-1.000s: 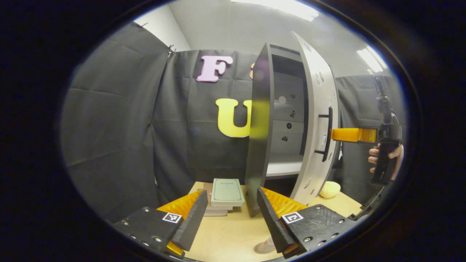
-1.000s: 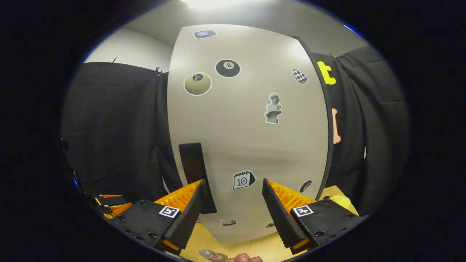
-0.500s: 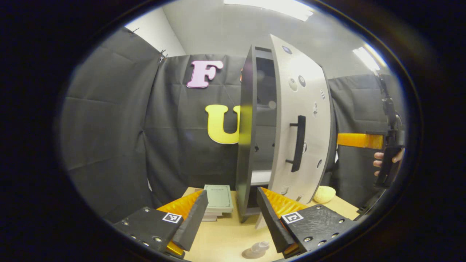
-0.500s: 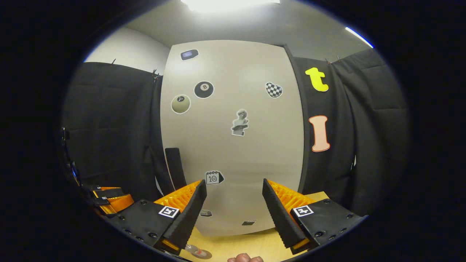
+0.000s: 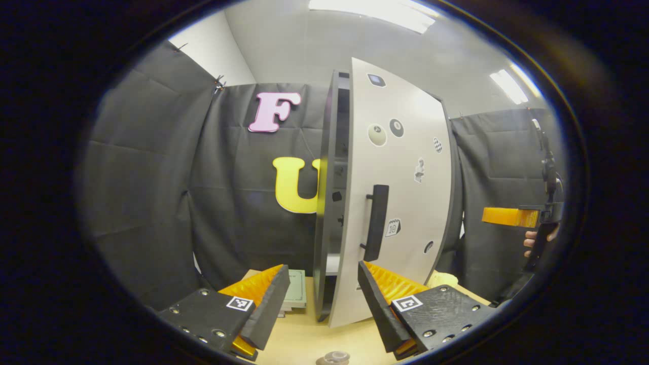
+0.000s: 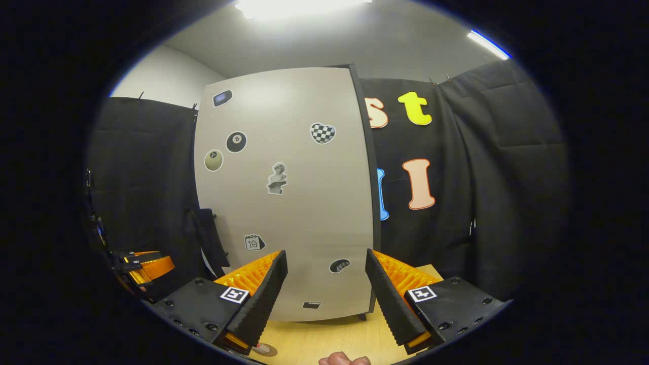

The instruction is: Open the cabinet door with the right hand, grasp the bottle in the cabinet with the left hand and place it on the coaster, then close the cabinet door with the right hand.

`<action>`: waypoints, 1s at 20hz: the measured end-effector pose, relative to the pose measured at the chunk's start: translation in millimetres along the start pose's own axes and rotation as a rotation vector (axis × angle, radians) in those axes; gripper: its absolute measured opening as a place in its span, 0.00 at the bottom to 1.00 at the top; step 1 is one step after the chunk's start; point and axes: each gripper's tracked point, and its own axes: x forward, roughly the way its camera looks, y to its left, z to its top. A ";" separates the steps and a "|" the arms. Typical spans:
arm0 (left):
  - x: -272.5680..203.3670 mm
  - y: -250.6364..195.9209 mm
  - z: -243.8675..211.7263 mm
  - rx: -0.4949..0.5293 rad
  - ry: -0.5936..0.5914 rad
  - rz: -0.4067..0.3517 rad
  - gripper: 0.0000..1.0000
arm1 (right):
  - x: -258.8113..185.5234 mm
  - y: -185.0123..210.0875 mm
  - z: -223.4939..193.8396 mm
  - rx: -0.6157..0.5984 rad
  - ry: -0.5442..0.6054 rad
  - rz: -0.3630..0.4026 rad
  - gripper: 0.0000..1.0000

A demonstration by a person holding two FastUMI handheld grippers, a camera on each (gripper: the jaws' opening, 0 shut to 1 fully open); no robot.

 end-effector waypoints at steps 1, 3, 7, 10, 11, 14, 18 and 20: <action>3.1 -1.9 1.5 -0.003 -0.004 -0.003 0.82 | -3.1 -8.3 1.1 0.004 -0.005 -0.010 0.98; 5.6 -2.1 3.3 -0.001 -0.014 -0.001 0.82 | -9.7 -25.9 2.4 -0.004 -0.013 -0.037 0.98; 10.1 0.1 7.4 -0.004 -0.043 0.020 0.84 | -23.9 -50.1 0.1 -0.007 -0.018 -0.065 0.98; 10.1 -3.6 8.6 -0.031 -0.047 0.026 0.84 | -33.3 -62.6 -4.0 -0.007 -0.014 -0.070 0.98; 10.3 -3.1 9.0 -0.034 -0.049 0.033 0.84 | -36.3 -66.5 -5.7 -0.006 -0.011 -0.068 0.98; 9.2 4.0 8.4 -0.014 -0.053 0.068 0.82 | -43.5 -78.0 -8.3 0.005 -0.002 -0.058 0.98; 10.2 9.7 10.0 0.003 -0.066 0.104 0.83 | -50.9 -91.5 -9.7 0.029 0.010 -0.026 0.98; 9.4 6.5 10.7 -0.007 -0.072 0.104 0.84 | -55.3 -99.0 -8.6 0.025 0.009 -0.009 0.98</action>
